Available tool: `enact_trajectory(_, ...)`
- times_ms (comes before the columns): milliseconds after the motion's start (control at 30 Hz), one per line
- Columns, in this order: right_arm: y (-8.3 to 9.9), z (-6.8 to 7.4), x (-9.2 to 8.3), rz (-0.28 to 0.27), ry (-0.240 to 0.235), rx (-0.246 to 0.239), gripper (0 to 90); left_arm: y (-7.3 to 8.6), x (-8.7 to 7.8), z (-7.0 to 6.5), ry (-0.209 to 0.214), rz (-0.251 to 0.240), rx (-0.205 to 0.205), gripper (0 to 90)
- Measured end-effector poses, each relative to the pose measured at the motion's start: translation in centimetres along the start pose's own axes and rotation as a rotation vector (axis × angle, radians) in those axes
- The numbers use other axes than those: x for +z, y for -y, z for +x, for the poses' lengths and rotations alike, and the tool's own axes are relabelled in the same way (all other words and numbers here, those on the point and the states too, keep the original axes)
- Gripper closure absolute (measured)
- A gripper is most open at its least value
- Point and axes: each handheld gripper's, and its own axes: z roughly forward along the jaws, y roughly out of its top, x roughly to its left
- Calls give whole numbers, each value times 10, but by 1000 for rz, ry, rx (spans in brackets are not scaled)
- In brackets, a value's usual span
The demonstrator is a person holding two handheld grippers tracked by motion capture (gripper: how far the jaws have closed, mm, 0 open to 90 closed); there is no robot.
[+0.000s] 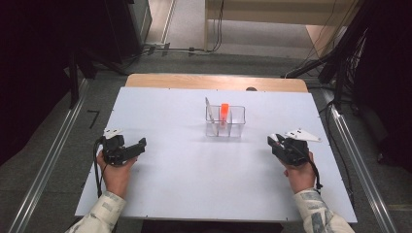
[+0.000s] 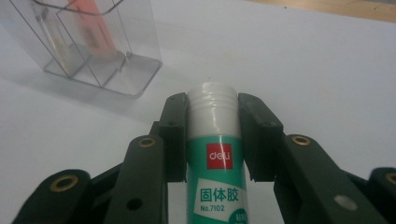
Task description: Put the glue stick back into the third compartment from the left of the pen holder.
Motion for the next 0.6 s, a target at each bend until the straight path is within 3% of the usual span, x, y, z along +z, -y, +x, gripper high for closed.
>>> enact_trajectory(167, -10, 1, 2, -22, -13, 20, 630, 0, 0, 0, 1, 1, -1, 177)
enact_trajectory(600, -31, 16, 16, -33, -46, 1, 629, 0, 0, 0, 2, 3, -1, 177)
